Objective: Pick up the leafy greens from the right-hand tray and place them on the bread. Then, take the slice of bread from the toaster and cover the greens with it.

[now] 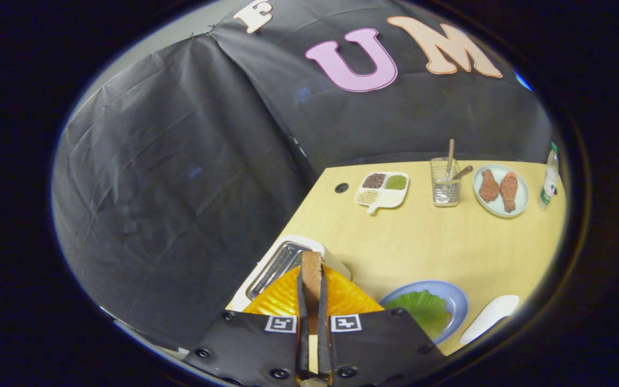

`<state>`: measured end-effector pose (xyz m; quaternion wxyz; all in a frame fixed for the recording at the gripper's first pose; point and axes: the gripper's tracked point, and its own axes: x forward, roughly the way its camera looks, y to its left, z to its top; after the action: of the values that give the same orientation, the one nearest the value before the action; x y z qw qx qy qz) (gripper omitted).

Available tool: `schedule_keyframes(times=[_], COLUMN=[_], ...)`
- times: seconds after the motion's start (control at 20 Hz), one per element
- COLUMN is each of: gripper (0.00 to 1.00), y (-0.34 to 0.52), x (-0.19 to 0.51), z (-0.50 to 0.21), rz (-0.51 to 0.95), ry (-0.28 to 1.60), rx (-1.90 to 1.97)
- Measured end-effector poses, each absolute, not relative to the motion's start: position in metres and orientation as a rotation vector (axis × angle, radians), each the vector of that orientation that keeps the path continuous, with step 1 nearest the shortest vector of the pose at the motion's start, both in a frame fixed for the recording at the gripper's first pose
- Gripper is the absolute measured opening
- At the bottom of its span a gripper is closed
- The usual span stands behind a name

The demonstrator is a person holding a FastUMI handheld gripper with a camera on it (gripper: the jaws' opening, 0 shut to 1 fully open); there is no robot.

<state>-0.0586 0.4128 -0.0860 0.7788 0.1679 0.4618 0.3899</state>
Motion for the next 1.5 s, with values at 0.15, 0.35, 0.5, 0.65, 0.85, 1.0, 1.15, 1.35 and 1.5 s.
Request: schedule_keyframes(times=[0.15,0.35,0.5,0.65,0.85,1.0,1.15,1.35,1.5], gripper=[0.09,0.09,0.09,0.09,0.09,0.09,0.09,0.09,0.09], y=[0.399,0.386,0.375,0.368,0.354,0.342,0.333,0.319,0.308], x=[-0.062,-0.06,-0.059,-0.061,-0.065,-0.067,-0.065,-0.062,-0.06], z=[-0.102,-0.126,-0.142,-0.159,-0.178,-0.193,-0.205,-0.221,-0.234], rz=[0.817,0.778,0.756,0.741,0.718,0.697,0.68,0.66,0.635], ry=[1.026,1.055,1.071,1.086,1.11,1.134,1.147,1.167,1.183], rx=[0.371,0.383,0.381,0.38,0.375,0.361,0.356,0.334,0.321])
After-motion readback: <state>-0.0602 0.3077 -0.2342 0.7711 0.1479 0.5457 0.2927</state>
